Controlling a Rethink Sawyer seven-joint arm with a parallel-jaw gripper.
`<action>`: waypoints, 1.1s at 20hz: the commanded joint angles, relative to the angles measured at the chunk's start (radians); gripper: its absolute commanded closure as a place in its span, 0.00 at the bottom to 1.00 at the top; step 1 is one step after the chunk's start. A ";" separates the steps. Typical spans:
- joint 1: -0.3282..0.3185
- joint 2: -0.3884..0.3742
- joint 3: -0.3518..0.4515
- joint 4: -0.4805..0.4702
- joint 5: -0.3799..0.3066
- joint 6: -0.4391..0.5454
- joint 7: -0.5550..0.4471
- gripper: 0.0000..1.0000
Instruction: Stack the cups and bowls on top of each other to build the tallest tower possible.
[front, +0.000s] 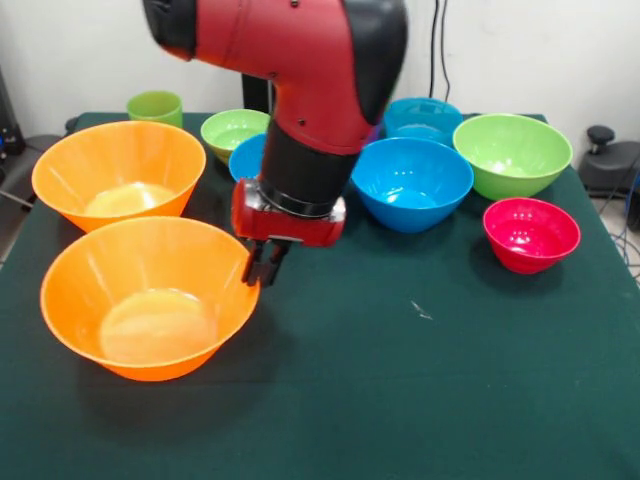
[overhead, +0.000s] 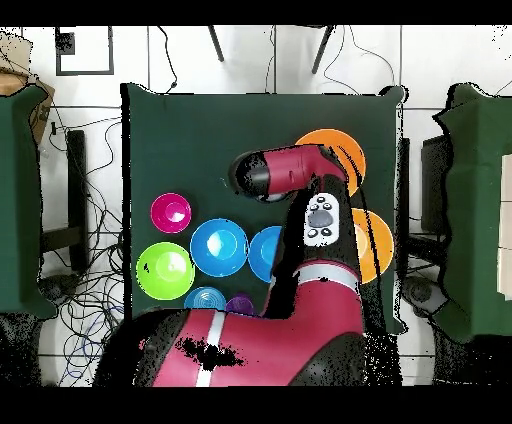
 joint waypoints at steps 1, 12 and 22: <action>0.049 0.070 0.034 -0.006 0.035 -0.042 0.192 1.00; 0.092 0.038 0.029 0.002 0.072 0.000 0.235 1.00; 0.138 0.041 -0.004 -0.006 0.128 0.017 0.279 1.00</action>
